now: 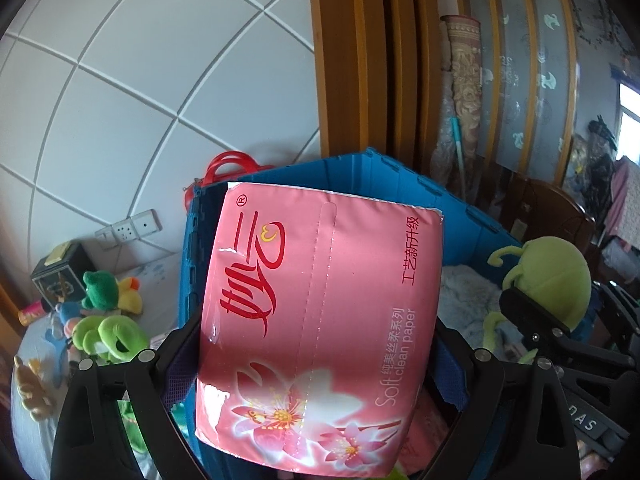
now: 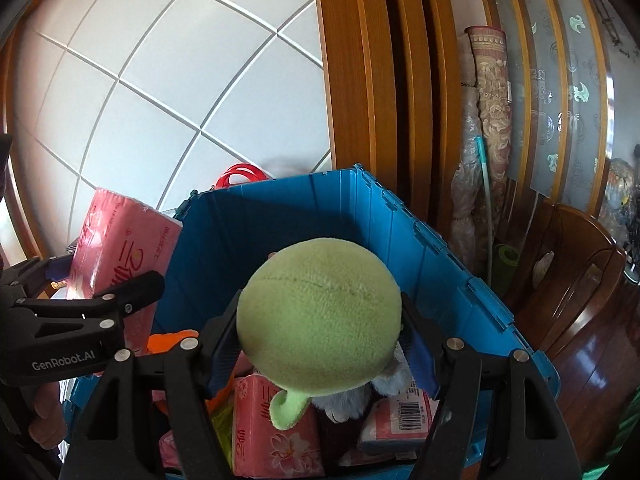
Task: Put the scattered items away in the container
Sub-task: 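Lift and carry tissue pack and frog plush over the blue crate with both tools, then open both tools to drop the tissue pack and frog plush into the crate, then move both open tools back toward the brown teddy bear and scissors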
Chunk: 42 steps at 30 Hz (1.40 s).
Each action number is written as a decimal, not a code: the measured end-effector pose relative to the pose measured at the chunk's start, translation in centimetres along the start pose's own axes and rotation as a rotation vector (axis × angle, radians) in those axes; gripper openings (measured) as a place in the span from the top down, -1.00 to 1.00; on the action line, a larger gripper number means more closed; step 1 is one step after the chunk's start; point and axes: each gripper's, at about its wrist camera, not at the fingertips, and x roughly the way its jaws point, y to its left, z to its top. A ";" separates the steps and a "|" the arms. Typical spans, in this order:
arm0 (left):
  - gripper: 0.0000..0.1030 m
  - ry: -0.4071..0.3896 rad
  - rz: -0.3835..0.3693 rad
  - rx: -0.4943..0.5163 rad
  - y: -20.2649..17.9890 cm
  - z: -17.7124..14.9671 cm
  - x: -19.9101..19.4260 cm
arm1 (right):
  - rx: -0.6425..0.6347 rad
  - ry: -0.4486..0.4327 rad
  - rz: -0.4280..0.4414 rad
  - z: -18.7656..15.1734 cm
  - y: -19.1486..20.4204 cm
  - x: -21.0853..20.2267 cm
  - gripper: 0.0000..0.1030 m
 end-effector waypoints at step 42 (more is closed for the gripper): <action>-0.95 0.002 0.067 -0.054 0.9 -4.0 -2.4 | -0.011 -0.007 0.016 -1.2 -0.3 -1.7 -0.99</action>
